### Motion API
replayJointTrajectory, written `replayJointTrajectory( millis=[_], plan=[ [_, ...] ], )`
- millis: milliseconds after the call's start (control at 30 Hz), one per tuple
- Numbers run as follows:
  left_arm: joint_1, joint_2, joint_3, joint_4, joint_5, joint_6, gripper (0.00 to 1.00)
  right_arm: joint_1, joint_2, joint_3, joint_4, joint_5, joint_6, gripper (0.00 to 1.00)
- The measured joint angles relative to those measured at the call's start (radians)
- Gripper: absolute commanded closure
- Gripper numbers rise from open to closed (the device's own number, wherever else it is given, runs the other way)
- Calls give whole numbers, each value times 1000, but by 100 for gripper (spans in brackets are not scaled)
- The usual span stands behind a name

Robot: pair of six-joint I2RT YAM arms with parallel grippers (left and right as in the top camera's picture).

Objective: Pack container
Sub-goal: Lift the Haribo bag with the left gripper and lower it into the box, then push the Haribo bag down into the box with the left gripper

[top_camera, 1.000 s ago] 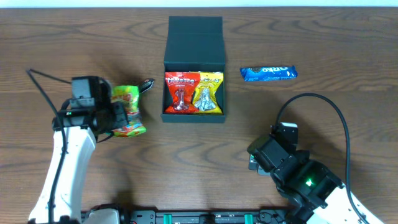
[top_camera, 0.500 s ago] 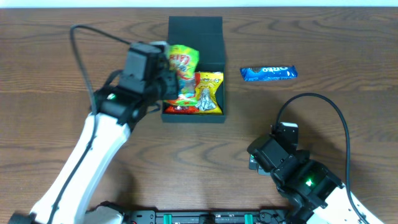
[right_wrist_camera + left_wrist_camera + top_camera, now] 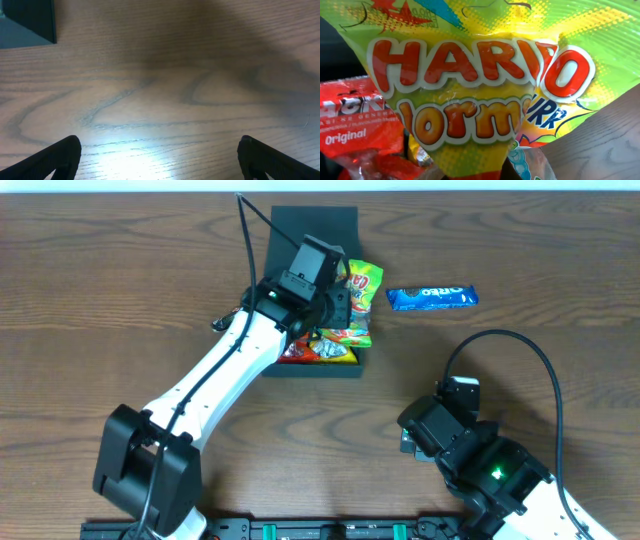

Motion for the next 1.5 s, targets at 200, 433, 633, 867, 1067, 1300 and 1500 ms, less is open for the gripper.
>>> replayJointTrajectory(
  millis=[200,433,633,867,1067,1300,1500],
  plan=[
    [2,71,3,-36,-17,-18,94,0,0,0,0,0,0,1],
    [2,117,5,-38,-23,-18,94,0,0,0,0,1,0,1],
    [2,123,11,-63,-71,-34,94,0,0,0,-2,4,0,1],
    [2,133,11,-66,-98,-41,94,0,0,0,-2,4,0,1],
    [2,143,11,-67,-102,-53,27,0,0,0,0,4,0,1],
    [1,149,15,-76,-104,-68,5,0,0,0,0,7,0,1],
    [1,107,63,-90,-104,-68,5,0,0,0,0,7,0,1]
  ],
)
